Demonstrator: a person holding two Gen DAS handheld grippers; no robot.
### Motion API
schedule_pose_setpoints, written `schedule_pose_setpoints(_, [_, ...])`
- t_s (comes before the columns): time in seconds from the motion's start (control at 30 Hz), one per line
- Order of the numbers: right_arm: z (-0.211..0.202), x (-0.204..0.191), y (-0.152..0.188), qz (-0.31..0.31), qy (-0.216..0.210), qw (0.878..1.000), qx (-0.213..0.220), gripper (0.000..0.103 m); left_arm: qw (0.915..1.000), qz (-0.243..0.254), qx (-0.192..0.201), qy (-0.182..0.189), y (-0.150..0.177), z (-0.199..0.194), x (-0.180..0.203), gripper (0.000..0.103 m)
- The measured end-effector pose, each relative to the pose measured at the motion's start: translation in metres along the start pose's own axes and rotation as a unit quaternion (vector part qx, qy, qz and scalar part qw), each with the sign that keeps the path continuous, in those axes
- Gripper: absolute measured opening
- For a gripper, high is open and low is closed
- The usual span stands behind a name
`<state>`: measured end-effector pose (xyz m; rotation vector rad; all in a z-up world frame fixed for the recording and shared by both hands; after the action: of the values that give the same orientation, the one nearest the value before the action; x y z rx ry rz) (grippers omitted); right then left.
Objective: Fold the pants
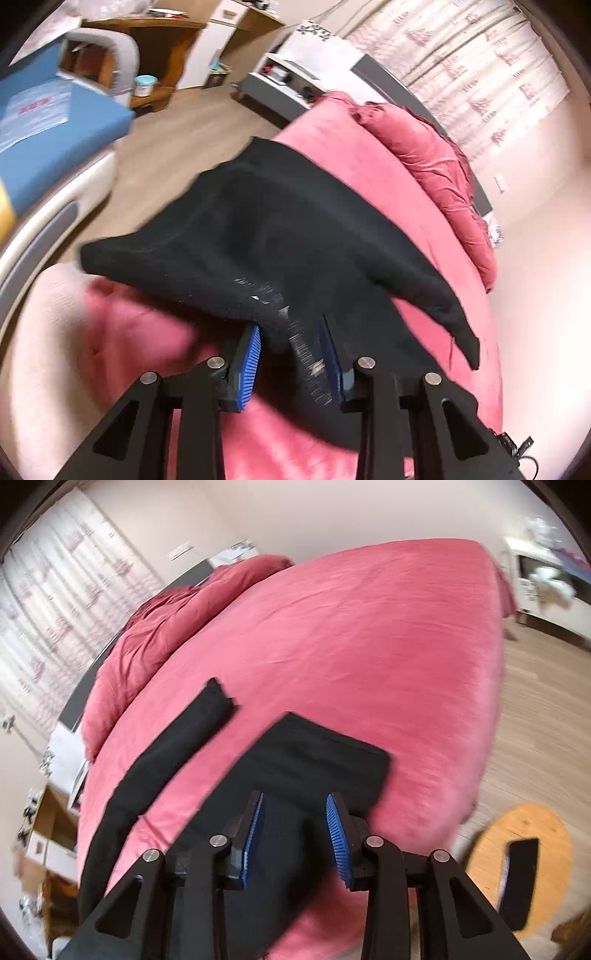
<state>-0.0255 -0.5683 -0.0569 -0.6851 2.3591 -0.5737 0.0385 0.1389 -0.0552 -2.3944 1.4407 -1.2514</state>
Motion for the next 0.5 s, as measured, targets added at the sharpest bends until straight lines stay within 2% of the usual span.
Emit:
schedule_pose_setpoints(0.1, [0.035,-0.031,-0.010,-0.003,-0.043,0.998,-0.037,0.053,0.9994,0.027,-0.013,0.019,-0.015,0.033,0.036,0.038])
schedule_pose_setpoints(0.17, [0.059,-0.051,-0.015,-0.011,-0.048,0.997,-0.059,0.053,0.9982,0.050,-0.024,0.023,-0.019,0.053,0.056,0.038])
schedule_pose_setpoints(0.27, [0.094,-0.073,-0.020,0.003,-0.065,0.994,-0.087,0.053,0.9976,0.041,-0.044,0.032,-0.026,0.068,0.075,0.038])
schedule_pose_setpoints(0.37, [0.123,-0.093,-0.027,0.022,-0.077,0.992,-0.098,0.053,0.9996,0.025,0.012,0.008,-0.034,0.049,0.071,0.038])
schedule_pose_setpoints(0.43, [0.141,-0.107,-0.034,0.018,-0.071,0.992,-0.098,0.059,0.9978,0.003,0.048,-0.045,-0.039,0.029,0.053,0.038])
schedule_pose_setpoints(0.5, [0.161,-0.118,-0.041,0.016,-0.061,0.993,-0.102,0.063,0.9929,-0.029,0.080,-0.083,-0.045,0.009,0.031,0.038])
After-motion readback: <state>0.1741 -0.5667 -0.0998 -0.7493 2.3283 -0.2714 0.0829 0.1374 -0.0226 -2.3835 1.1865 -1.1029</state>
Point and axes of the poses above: each gripper's, at about its wrist camera, not at the fingertips, and z roughly the way its jaws point, x to its right, y to its underside, the point moved 2 cm from there along z, roughly the way its jaws point, and after that the axes turned 4 degrees about y, right-handed, at the moved point
